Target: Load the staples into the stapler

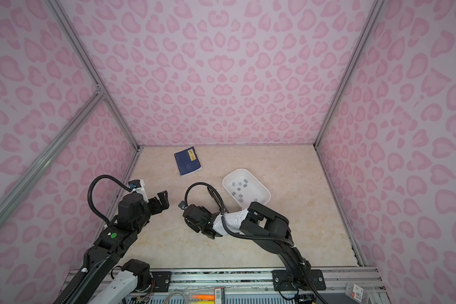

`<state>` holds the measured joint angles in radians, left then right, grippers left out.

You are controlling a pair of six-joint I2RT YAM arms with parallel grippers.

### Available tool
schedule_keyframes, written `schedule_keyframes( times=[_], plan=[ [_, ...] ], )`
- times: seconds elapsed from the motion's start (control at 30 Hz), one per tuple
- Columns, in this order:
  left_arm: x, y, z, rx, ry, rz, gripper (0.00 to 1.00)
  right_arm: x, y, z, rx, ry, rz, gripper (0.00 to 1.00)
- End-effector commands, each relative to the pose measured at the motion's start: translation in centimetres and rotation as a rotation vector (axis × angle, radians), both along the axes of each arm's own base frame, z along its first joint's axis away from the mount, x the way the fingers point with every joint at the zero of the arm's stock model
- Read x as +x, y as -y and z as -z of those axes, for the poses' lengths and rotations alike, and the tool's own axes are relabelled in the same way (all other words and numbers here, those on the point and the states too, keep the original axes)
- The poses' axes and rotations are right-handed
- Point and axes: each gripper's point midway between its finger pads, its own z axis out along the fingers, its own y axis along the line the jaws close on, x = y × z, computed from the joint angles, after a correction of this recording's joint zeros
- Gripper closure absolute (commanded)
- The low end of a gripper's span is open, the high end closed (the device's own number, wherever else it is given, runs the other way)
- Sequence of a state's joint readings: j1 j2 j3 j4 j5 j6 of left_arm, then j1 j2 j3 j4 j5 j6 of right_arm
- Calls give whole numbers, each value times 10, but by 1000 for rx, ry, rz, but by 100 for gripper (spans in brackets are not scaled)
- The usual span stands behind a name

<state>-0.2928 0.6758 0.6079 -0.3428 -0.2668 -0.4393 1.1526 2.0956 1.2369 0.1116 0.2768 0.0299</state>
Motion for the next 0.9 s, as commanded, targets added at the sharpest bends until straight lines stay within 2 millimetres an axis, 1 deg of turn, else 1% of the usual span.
schedule_keyframes(
  times=[0.0,0.07,0.2,0.37,0.47,0.53,0.57,0.67,0.73,0.87],
  plan=[
    [1,-3,-7,6,40,-12,1,-10,24,16,-225,53,31,78],
    [0,-4,-7,7,43,-16,2,-15,31,14,-324,115,45,79],
    [-1,-7,-8,7,48,-32,1,-36,45,14,-512,236,37,79],
    [-6,-14,-9,9,65,-64,2,-55,57,23,-678,323,5,79],
    [-9,-16,-11,6,80,-70,3,-67,59,31,-757,360,-26,79],
    [-11,-17,-10,7,83,-74,3,-72,60,30,-791,387,-29,78],
    [-11,-17,-10,7,83,-75,4,-74,62,34,-813,391,-33,77],
    [-10,-17,-9,8,80,-75,4,-85,61,38,-858,408,-69,71],
    [-9,-16,-8,10,73,-69,4,-91,60,38,-884,422,-86,65],
    [-7,-14,-7,11,62,-63,4,-96,61,37,-904,415,-109,55]
  ],
)
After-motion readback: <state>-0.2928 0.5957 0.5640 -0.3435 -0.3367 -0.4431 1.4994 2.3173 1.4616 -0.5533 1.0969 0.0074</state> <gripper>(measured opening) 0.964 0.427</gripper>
